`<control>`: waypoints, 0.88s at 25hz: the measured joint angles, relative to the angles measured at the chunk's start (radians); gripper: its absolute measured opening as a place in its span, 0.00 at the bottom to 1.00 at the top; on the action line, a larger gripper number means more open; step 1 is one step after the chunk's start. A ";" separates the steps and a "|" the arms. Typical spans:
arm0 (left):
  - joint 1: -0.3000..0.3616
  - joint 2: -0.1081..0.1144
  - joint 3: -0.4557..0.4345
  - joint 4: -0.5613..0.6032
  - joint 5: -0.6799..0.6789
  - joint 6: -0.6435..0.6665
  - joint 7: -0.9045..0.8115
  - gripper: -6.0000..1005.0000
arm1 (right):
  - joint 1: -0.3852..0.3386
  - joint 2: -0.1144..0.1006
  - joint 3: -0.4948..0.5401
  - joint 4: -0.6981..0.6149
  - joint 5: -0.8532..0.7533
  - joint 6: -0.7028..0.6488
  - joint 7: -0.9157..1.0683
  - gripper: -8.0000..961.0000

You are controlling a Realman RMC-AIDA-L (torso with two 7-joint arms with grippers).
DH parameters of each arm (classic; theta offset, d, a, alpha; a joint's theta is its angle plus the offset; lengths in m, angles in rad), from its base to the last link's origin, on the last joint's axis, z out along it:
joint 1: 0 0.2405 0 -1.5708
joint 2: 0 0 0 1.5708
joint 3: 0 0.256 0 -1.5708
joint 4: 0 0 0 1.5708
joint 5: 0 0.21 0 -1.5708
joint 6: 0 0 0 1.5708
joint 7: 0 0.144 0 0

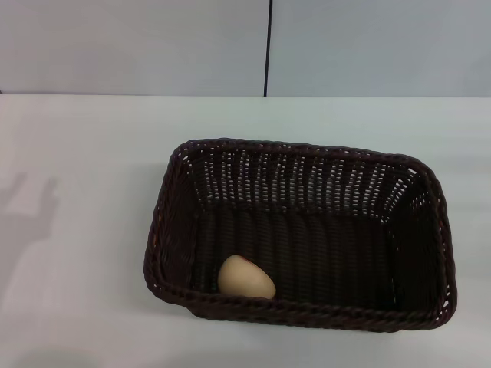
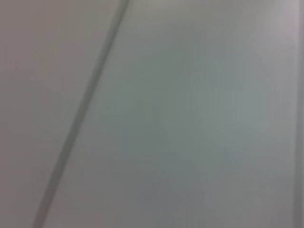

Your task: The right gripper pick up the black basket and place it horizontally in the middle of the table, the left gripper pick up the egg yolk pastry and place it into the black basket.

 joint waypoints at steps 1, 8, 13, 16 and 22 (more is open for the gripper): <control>0.000 0.000 0.000 0.000 0.000 0.000 0.000 0.49 | 0.000 0.000 0.001 0.000 0.000 0.000 0.000 0.38; 0.020 0.001 -0.089 -0.011 -0.002 -0.009 0.021 0.43 | -0.004 0.000 0.002 0.001 0.001 0.000 0.002 0.38; 0.019 0.000 -0.136 -0.045 -0.002 -0.027 0.021 0.39 | -0.005 0.000 0.003 0.004 0.001 0.000 0.002 0.38; 0.018 0.000 -0.140 -0.046 -0.003 -0.032 0.021 0.33 | -0.005 0.001 0.003 0.004 0.001 0.000 0.000 0.38; 0.015 0.000 -0.139 -0.047 0.000 -0.033 0.021 0.19 | -0.003 0.001 0.002 0.006 0.001 0.000 -0.003 0.38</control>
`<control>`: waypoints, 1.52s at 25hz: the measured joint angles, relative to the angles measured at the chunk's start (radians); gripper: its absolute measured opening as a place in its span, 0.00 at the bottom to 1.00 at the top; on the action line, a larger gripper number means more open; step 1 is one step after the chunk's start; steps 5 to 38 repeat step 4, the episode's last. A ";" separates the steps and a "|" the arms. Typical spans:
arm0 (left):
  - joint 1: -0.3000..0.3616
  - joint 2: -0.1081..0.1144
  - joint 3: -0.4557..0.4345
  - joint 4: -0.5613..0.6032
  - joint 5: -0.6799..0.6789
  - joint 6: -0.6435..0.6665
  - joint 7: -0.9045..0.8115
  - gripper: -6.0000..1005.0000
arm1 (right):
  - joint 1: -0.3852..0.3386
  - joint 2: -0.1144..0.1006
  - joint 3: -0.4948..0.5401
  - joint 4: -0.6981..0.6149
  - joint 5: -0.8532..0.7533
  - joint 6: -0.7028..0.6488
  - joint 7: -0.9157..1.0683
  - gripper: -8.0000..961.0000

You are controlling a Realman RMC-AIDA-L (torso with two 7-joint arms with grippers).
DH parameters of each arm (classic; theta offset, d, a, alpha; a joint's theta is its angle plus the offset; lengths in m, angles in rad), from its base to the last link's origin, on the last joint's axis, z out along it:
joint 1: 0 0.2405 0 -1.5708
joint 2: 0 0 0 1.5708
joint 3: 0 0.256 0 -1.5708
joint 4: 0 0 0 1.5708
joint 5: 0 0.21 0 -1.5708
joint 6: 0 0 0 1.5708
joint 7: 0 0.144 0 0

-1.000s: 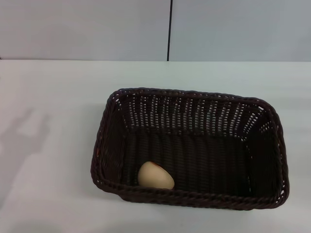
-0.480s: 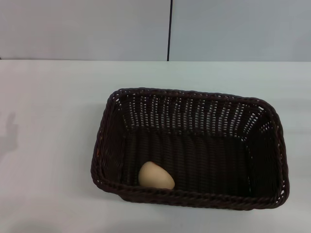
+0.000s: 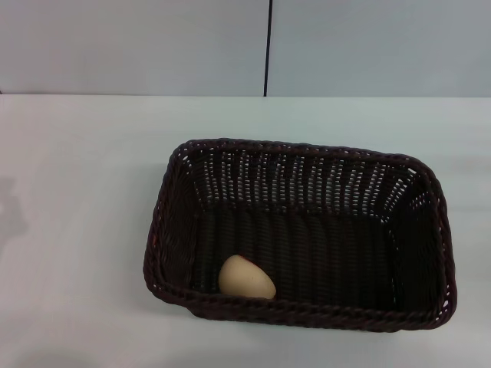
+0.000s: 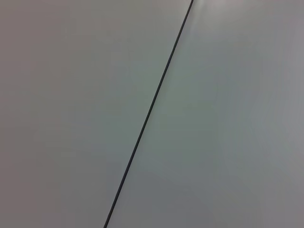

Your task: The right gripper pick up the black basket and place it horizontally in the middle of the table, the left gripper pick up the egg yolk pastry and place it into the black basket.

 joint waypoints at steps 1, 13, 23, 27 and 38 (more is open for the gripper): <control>0.000 0.000 0.000 0.000 0.001 0.000 0.000 0.19 | 0.002 0.000 0.000 0.000 0.000 0.000 0.000 0.38; 0.000 0.000 -0.001 0.000 0.000 -0.009 0.000 0.19 | 0.004 0.001 0.000 0.000 0.000 0.000 0.000 0.38; 0.000 0.000 -0.001 0.000 0.000 -0.009 0.000 0.19 | 0.004 0.001 0.000 0.000 0.000 0.000 0.000 0.38; 0.000 0.000 -0.001 0.000 0.000 -0.009 0.000 0.19 | 0.004 0.001 0.000 0.000 0.000 0.000 0.000 0.38; 0.000 0.000 -0.001 0.000 0.000 -0.009 0.000 0.19 | 0.004 0.001 0.000 0.000 0.000 0.000 0.000 0.38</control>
